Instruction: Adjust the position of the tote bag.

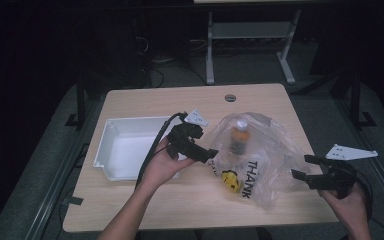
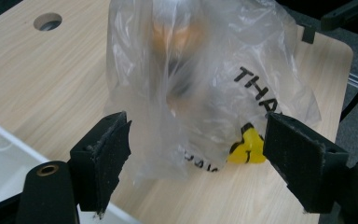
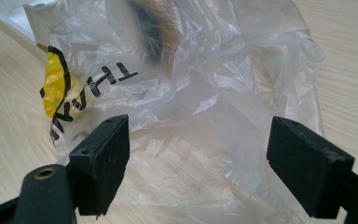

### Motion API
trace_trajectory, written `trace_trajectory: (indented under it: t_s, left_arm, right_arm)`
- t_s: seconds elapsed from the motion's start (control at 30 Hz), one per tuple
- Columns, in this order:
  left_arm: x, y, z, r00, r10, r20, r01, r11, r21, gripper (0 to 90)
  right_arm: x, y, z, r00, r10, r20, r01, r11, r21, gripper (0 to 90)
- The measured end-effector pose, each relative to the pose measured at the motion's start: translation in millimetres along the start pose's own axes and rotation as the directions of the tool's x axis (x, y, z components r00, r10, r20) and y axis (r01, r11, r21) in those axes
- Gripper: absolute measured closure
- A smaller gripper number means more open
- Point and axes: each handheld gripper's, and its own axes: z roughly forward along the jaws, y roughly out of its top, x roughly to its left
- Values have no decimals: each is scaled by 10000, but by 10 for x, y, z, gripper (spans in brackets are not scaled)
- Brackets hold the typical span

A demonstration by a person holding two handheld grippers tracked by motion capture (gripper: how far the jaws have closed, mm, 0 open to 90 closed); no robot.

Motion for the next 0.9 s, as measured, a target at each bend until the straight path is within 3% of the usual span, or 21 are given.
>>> trace_trajectory:
  t_s: [0.57, 0.9]
  left_arm:
    - [44, 455, 258, 9983, 501, 284, -512, 9978, 416, 255]
    - [64, 669, 442, 9952, 977, 25, -975, 9908, 938, 314]
  right_arm:
    - [-14, 14, -4, 10000, 40, -10, -40, 10000, -20, 210]
    - [-26, 28, -6, 10000, 1, -10, -1, 10000, -48, 213]
